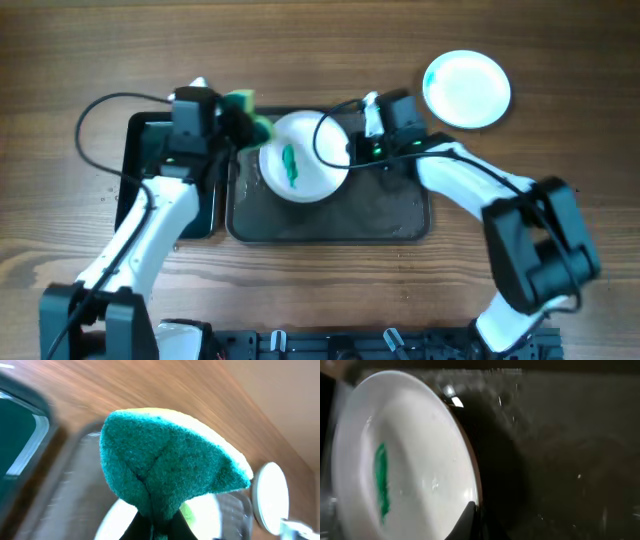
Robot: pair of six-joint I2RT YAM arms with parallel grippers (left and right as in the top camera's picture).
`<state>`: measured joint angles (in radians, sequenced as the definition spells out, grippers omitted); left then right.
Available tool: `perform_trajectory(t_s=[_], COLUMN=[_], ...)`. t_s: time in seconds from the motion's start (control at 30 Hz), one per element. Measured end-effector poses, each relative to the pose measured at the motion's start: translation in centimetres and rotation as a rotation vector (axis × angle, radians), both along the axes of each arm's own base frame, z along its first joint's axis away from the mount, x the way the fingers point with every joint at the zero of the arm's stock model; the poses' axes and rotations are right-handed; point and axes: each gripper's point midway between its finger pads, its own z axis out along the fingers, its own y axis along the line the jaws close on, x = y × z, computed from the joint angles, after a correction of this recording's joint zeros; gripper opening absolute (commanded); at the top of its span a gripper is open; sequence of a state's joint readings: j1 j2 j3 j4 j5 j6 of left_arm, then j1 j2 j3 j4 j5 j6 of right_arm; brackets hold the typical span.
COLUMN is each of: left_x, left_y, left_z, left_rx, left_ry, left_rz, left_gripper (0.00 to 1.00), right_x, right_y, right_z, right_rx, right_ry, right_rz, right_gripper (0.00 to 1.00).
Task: Clean dirty plates on tray and stack at the side
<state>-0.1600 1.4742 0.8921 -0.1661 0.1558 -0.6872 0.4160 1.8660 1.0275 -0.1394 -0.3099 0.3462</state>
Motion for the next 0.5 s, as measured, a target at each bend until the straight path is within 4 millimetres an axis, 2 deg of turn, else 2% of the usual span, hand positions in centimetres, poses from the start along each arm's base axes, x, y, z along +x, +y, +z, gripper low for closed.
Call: perform_trajectory(t_s=[0.1, 0.27, 0.4, 0.5], left_x=[0.3, 0.4, -0.7, -1.9], left_y=[-3.1, -7.8, -10.4, -11.5], left_z=[-1.2, -5.4, -8.3, -9.9], left_rx=[-0.005, 0.001, 0.033, 0.065], left_ry=[-0.003, 0.03, 0.065, 0.105], left_rz=[-0.073, -0.18, -0.268, -0.324], left_gripper=[0.04, 0.04, 0.04, 0.04], right_x=[0.4, 0.8, 0.9, 0.9], right_y=[-0.1, -0.4, -0.4, -0.4], right_z=[-1.1, -1.2, -1.6, -1.7], right_rx=[-0.021, -0.038, -0.039, -0.04], right_ry=[-0.008, -0.02, -0.017, -0.016], right_rz=[-0.007, -0.022, -0.022, -0.022], right_gripper=[0.04, 0.04, 0.04, 0.04])
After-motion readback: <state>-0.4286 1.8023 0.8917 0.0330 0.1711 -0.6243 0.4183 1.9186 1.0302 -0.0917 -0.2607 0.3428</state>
